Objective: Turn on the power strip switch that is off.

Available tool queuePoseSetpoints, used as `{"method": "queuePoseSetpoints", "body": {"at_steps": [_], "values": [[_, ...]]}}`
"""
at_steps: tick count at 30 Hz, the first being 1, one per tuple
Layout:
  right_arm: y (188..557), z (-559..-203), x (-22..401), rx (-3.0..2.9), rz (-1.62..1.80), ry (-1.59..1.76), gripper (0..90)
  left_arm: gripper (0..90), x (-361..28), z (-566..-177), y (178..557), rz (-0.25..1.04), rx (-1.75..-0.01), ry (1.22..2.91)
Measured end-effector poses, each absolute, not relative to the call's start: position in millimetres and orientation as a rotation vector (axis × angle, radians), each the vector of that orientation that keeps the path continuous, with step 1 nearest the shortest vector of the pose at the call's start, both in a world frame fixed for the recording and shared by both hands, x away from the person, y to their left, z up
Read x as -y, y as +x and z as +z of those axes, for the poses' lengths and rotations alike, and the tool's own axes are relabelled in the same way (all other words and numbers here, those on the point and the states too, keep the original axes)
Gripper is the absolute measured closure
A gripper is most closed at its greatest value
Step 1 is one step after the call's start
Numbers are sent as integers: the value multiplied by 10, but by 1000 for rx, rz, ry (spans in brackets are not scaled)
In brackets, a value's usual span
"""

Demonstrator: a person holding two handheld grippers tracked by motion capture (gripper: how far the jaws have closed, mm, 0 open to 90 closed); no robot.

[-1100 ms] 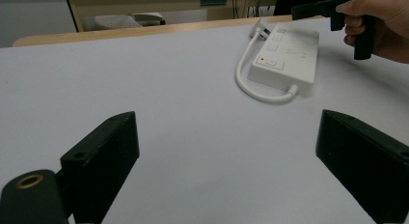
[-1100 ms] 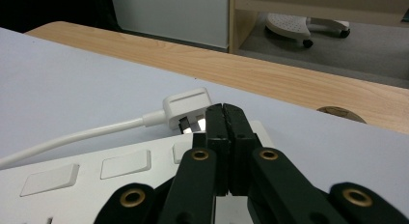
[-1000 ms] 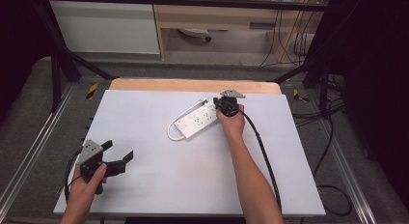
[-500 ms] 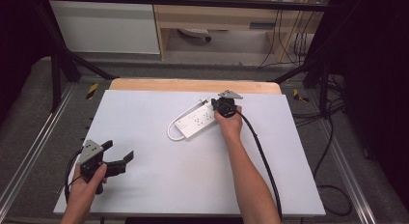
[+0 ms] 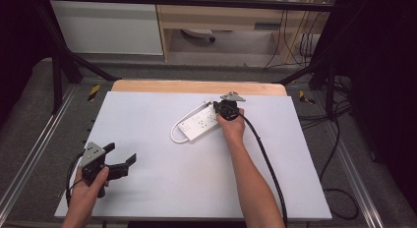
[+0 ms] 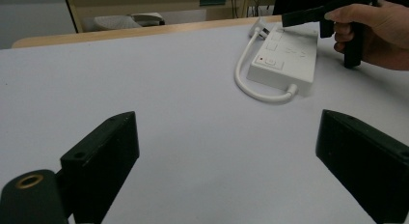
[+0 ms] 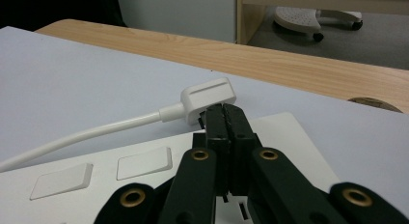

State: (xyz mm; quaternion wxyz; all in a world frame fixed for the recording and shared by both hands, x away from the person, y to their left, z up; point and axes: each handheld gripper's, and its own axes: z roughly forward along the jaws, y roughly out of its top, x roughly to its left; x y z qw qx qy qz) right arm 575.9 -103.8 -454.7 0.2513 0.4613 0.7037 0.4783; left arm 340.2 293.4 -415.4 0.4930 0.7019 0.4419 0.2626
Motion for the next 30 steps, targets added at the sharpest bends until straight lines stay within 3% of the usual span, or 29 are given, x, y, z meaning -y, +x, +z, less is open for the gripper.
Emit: {"method": "queuePoseSetpoints", "body": {"at_steps": [30], "values": [[5746,-4557,978,-1939,1292,1230,900,81,-2931,-4149,3396,640,-1068,1705]]}}
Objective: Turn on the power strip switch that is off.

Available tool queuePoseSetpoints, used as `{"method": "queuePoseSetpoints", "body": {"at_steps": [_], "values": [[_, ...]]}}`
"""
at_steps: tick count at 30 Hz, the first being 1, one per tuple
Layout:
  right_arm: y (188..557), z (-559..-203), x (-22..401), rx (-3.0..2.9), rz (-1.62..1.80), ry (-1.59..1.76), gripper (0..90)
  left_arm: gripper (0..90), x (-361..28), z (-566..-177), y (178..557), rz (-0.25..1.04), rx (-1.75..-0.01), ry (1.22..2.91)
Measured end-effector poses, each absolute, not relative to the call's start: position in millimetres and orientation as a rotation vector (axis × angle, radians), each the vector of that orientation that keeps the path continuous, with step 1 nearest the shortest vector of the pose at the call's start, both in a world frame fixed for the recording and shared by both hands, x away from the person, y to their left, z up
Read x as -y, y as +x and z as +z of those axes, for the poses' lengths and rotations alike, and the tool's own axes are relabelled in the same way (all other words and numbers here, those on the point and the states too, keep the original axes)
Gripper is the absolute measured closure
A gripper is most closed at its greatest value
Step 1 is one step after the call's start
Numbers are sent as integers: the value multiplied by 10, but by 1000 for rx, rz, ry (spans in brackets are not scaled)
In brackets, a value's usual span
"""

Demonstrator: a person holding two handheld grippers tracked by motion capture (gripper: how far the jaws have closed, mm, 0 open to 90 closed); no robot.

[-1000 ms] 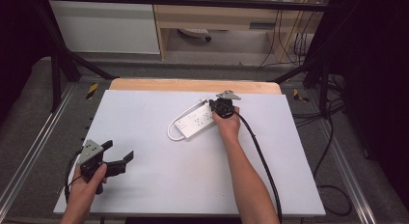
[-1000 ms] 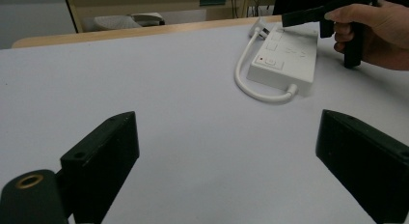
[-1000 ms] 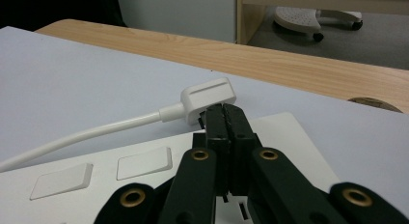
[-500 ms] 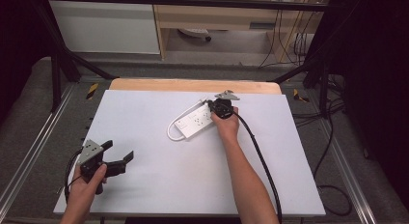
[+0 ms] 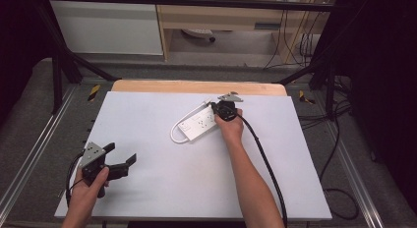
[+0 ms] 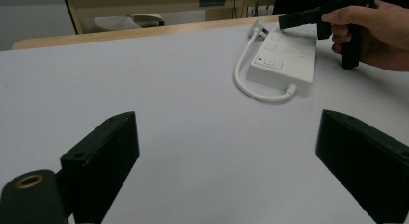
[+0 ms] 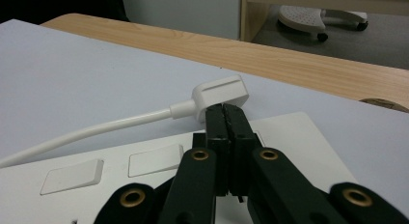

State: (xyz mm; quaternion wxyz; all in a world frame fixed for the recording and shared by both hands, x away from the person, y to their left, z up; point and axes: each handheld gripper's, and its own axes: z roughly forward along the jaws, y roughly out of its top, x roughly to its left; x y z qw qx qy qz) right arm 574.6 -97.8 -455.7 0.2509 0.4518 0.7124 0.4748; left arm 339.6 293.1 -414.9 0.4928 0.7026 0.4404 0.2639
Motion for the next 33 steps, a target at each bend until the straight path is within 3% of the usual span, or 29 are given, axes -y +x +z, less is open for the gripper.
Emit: {"method": "queuePoseSetpoints", "body": {"at_steps": [33], "values": [[5747,-4557,912,-1989,1240,1196,900,81,-2936,-4143,3391,642,-1068,1703]]}}
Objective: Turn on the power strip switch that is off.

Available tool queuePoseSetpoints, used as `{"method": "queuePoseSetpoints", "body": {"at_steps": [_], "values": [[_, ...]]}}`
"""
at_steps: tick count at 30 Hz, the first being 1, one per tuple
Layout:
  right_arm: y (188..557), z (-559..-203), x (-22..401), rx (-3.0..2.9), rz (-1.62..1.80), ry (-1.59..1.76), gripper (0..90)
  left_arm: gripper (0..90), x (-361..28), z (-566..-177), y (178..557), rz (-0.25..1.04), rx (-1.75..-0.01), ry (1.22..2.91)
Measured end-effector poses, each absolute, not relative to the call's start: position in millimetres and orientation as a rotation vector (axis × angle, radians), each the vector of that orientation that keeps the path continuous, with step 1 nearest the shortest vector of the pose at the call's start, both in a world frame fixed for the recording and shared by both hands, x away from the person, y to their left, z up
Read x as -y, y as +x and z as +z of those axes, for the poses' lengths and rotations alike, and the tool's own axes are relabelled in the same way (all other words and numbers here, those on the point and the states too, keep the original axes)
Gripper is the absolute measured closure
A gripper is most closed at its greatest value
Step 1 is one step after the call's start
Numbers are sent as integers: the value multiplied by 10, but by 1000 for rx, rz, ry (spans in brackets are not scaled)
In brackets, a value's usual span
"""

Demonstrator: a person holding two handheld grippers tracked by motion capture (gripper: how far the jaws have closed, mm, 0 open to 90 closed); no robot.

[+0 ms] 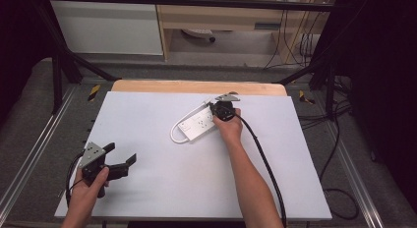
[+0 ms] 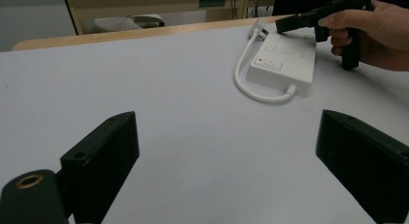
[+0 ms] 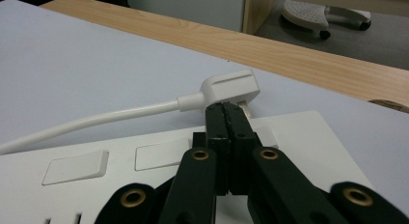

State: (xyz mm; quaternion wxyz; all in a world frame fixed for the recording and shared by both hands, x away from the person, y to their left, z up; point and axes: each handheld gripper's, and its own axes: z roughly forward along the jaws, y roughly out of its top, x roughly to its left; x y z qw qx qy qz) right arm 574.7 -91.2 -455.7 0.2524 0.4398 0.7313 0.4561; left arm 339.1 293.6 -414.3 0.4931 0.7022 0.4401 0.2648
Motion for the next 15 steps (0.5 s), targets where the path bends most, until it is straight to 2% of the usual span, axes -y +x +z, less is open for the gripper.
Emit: {"method": "queuePoseSetpoints", "body": {"at_steps": [15], "values": [[5759,-4552,865,-1995,1239,1196,900,81,-2954,-4140,3387,643,-1069,1696]]}}
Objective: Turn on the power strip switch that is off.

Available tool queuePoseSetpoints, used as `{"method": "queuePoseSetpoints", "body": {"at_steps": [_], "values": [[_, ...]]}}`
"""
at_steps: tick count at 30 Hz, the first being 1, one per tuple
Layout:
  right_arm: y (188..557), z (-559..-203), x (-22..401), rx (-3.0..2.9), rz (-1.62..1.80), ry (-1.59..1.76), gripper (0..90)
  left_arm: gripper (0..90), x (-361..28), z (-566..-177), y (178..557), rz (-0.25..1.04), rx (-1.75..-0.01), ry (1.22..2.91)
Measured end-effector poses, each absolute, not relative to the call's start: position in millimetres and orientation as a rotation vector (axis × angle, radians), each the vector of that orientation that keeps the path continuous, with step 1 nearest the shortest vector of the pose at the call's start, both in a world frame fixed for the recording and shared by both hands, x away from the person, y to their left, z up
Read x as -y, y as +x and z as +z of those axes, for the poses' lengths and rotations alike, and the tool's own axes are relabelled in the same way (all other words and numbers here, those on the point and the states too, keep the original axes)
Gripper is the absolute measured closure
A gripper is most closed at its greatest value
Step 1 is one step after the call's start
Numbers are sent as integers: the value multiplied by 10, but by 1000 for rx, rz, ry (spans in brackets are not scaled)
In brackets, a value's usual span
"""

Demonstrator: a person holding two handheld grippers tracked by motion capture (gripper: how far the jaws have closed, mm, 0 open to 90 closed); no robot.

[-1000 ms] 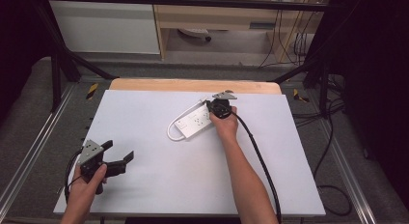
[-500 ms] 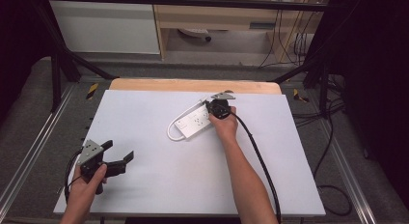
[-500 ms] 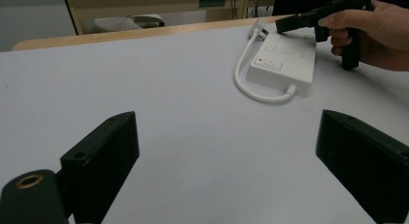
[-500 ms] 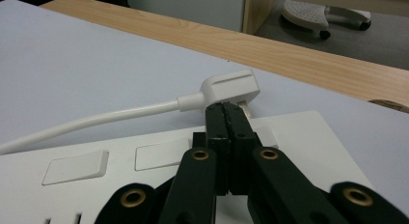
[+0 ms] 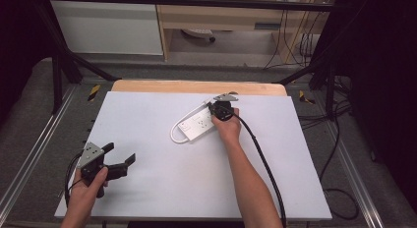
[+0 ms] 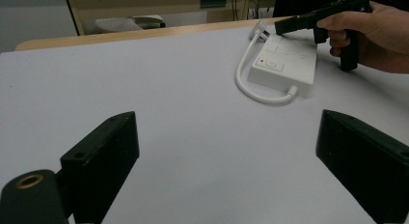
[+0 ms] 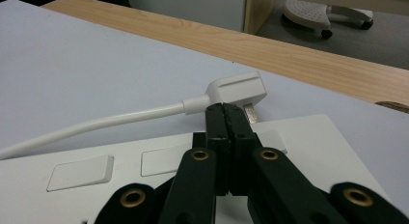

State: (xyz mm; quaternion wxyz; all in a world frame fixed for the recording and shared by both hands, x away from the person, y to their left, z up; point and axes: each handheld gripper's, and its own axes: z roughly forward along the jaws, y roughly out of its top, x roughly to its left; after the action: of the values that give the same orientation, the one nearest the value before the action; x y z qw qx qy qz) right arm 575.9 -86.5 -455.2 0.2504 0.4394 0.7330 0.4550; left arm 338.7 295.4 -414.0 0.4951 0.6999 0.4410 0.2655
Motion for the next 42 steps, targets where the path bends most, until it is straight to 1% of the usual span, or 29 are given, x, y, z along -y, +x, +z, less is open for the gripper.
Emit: {"method": "queuePoseSetpoints", "body": {"at_steps": [25,34,42], "values": [[5738,-4400,923,-1973,1274,1185,891,80,-2961,-4136,3385,648,-1068,1696],[5723,-4358,930,-1987,1289,1188,829,80,-2967,-4138,3388,648,-1070,1695],[5713,-4302,953,-1984,1309,1197,796,80,-2971,-4138,3385,647,-1071,1693]]}}
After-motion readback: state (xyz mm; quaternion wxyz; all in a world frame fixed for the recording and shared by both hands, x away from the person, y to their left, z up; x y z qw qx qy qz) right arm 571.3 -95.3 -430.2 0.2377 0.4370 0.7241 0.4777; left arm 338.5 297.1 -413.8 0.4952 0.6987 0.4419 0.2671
